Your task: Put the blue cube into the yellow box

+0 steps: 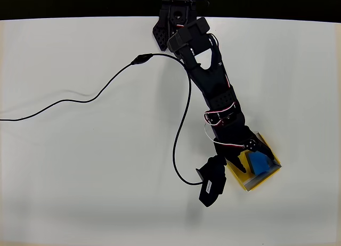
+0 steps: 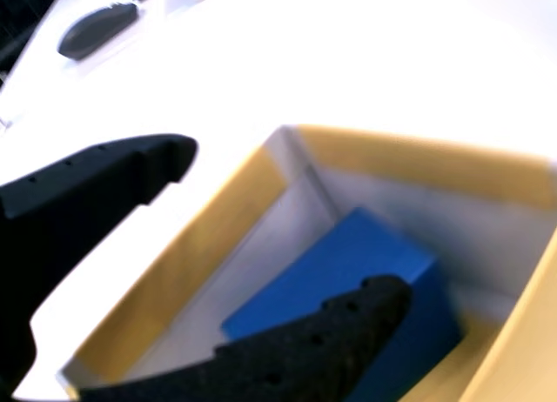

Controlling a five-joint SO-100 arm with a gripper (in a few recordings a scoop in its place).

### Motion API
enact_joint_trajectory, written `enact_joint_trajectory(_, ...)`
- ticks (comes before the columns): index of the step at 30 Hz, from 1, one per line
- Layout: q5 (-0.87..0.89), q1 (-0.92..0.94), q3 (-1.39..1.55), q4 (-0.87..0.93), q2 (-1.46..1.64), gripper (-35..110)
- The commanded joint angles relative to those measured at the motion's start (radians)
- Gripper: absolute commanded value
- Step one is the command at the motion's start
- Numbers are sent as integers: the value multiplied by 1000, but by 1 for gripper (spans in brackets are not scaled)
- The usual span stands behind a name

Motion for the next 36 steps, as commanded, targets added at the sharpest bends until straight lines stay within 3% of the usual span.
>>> enact_joint_trajectory(1, -51, 25, -135, 46, 236, 32)
enact_joint_trajectory(12, -137, 281, 51, 325, 506, 12)
enact_joint_trajectory(21, -207, 437, 574, 304, 856, 8)
enact_joint_trajectory(29, -210, 457, 808, 426, 1118, 7)
enact_joint_trajectory(36, -287, 508, 1083, 422, 1388, 6)
